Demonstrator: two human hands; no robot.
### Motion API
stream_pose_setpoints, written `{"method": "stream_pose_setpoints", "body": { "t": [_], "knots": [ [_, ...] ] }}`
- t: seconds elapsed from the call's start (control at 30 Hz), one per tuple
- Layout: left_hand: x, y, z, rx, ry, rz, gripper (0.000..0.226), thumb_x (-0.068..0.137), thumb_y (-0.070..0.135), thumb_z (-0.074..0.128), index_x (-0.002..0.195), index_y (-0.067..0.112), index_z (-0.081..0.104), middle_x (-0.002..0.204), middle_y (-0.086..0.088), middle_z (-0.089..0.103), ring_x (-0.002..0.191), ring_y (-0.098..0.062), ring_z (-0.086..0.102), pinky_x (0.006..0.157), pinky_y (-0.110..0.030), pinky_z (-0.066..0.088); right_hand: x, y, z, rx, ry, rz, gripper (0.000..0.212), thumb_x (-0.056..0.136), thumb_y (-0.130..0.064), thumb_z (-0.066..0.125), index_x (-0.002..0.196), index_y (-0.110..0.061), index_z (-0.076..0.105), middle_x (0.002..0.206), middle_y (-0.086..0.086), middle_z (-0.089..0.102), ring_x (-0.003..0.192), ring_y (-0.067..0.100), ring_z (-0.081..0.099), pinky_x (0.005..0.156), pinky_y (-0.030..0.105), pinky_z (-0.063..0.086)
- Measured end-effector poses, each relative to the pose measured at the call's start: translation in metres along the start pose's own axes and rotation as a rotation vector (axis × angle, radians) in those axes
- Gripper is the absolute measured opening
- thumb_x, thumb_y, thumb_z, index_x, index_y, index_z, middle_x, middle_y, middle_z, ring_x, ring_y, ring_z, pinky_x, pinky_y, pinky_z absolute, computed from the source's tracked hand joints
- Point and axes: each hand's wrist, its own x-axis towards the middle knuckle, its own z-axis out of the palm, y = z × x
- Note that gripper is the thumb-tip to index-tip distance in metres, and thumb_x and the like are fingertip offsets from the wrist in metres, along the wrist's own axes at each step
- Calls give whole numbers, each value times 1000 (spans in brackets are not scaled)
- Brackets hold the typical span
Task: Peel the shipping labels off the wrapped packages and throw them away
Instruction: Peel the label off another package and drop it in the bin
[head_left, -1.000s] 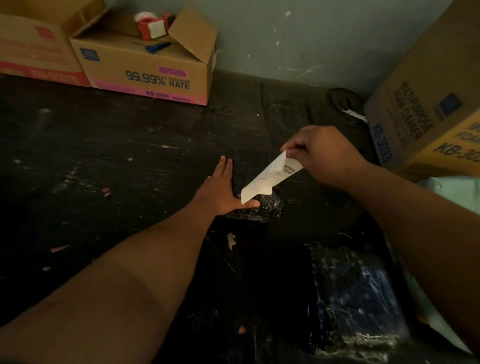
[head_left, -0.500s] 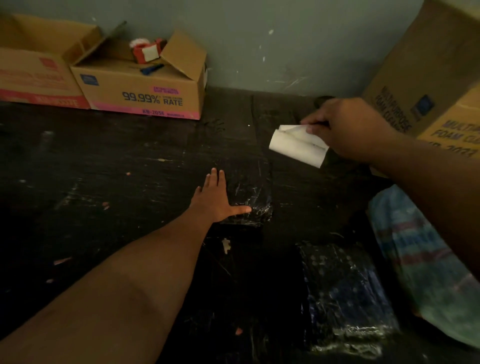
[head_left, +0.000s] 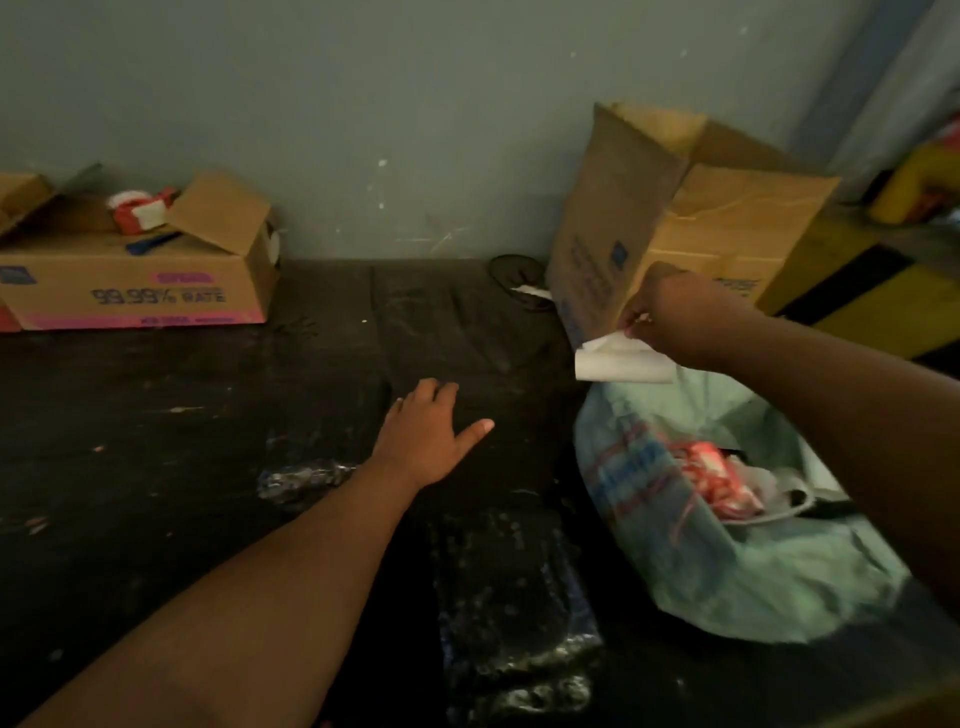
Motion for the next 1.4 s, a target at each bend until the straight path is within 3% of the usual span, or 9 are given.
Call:
{"method": "stream_pose_setpoints", "body": {
  "t": [0.13, 0.33, 0.47, 0.6, 0.9, 1.07, 1.4],
  "knots": [
    [6, 93, 30, -11, -20, 83, 78, 93, 73, 39, 147, 18, 41, 149, -8, 39, 136, -28, 43, 113, -51, 36, -48, 77, 5, -21, -4, 71, 25, 93, -22, 59, 113, -26, 73, 117, 10, 63, 104, 30, 61, 85, 33, 47],
    [8, 201, 77, -69, -14, 131, 60, 96, 61, 46, 139, 18, 45, 142, -10, 41, 131, -33, 45, 106, -46, 40, -111, 169, 13, -82, -1, 269, 19, 91, -18, 59, 101, -25, 73, 97, 3, 70, 91, 26, 64, 72, 32, 51],
    [15, 240, 100, -57, -33, 107, 64, 97, 56, 46, 147, 18, 39, 157, -12, 26, 144, -33, 31, 111, -49, 36, -134, 212, 25, -135, -30, 312, 20, 91, -18, 60, 108, -24, 70, 104, 1, 59, 92, 21, 61, 77, 35, 55],
    [26, 257, 116, -83, -41, 33, 69, 100, 56, 43, 156, 19, 28, 167, -12, 4, 153, -34, 9, 120, -51, 24, -144, 236, 35, -33, 4, 390, 21, 91, -22, 61, 110, -23, 70, 101, 0, 65, 90, 19, 63, 81, 37, 56],
    [45, 257, 135, -155, -89, -65, 85, 101, 59, 37, 161, 8, 4, 167, -11, -18, 153, -21, -19, 125, -41, -1, -130, 261, 56, -3, -25, 430, 20, 92, -17, 61, 109, -15, 70, 98, 5, 66, 89, 23, 64, 82, 40, 57],
    [46, 254, 137, -143, -82, -54, 86, 102, 56, 36, 159, 2, 2, 167, -12, -19, 152, -21, -22, 124, -37, -6, -122, 269, 65, 30, -16, 417, 19, 93, -16, 58, 108, -15, 70, 93, 3, 67, 84, 20, 64, 80, 36, 57],
    [42, 256, 132, -134, -116, -36, 93, 98, 64, 37, 160, 8, -3, 168, -10, -17, 151, -19, -24, 124, -40, -4, -117, 277, 73, 79, -40, 372, 20, 95, -16, 55, 110, -14, 69, 98, 4, 67, 90, 19, 63, 81, 33, 54]
  ]
}}
